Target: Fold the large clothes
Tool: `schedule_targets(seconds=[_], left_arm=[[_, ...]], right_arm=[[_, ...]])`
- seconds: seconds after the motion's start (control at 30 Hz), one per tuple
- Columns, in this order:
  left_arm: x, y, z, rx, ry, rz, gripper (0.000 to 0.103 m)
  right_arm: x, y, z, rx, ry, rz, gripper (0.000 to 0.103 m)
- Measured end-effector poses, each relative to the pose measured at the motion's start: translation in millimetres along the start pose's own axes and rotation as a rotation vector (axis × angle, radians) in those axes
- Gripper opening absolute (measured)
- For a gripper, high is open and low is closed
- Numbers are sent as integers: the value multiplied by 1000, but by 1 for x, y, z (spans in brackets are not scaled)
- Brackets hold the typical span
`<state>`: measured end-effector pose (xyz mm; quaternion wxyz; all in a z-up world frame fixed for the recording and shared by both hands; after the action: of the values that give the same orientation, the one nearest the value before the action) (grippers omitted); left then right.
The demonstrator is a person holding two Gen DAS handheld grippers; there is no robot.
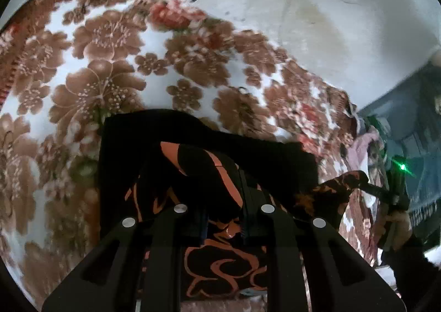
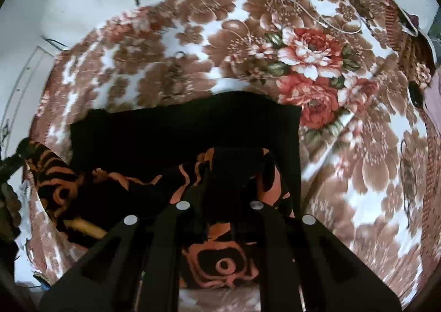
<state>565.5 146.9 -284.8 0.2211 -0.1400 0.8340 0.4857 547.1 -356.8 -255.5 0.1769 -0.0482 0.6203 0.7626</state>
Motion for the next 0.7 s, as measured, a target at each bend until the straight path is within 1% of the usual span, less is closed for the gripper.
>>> schedule_targets(seconds=[0.1,0.17,0.27,0.33,0.4,0.43,0.47,0.5,0.53,0.57,0.6,0.63,0.67,0.7], left_arm=[[-20,-30,30,-17,73,47,17],[-31,-53,53,-20,133,98,17],[-37,-76,73,-22,192,160,18],[-35,-91,92,-31,260,202,18],[-31,-101,112,-12,350,241,21],[-28,-106,123,21,412,263,23],[-27,-108,130,67,455,268,24],[-28,-107,133,85,466,271,28],[-31,-103,134,86,460,268,32],[-35,-97,132,79,429,270,34],[-38,-92,129,84,404,269,43],[-41,-87,127,78,382,257,56],[-47,-74,123,53,332,220,65],[-52,-66,122,46,309,195,75]], right_arm=[[-32,-33,-9,8,-40,49,12],[-52,-55,-15,-4,-75,87,12],[-72,-88,-20,8,-90,156,13],[-80,-106,-27,7,-115,201,15],[-92,-119,-39,-24,-152,243,27],[-95,-121,-43,-30,-159,254,46],[-102,-119,-50,-38,-163,256,70],[-108,-115,-54,-44,-162,250,84],[-115,-107,-59,-33,-144,225,93],[-121,-97,-61,-22,-114,192,93],[-126,-87,-64,-16,-79,162,93],[-129,-78,-67,-20,-54,134,93],[-130,-72,-69,-21,-39,113,93],[-131,-68,-70,-21,-20,93,93]])
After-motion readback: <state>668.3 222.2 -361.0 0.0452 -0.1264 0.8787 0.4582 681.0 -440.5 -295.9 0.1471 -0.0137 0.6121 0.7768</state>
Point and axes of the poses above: each gripper's, at about its wrist camera, not at the fingertips, and y roughly against the way its jaws point, z to its left, x to its underside, the point moved 2 cm from there along -y, roughly the way its jaws point, and after that the axes turned 12 degrees about -y, right-handed, at the moved point
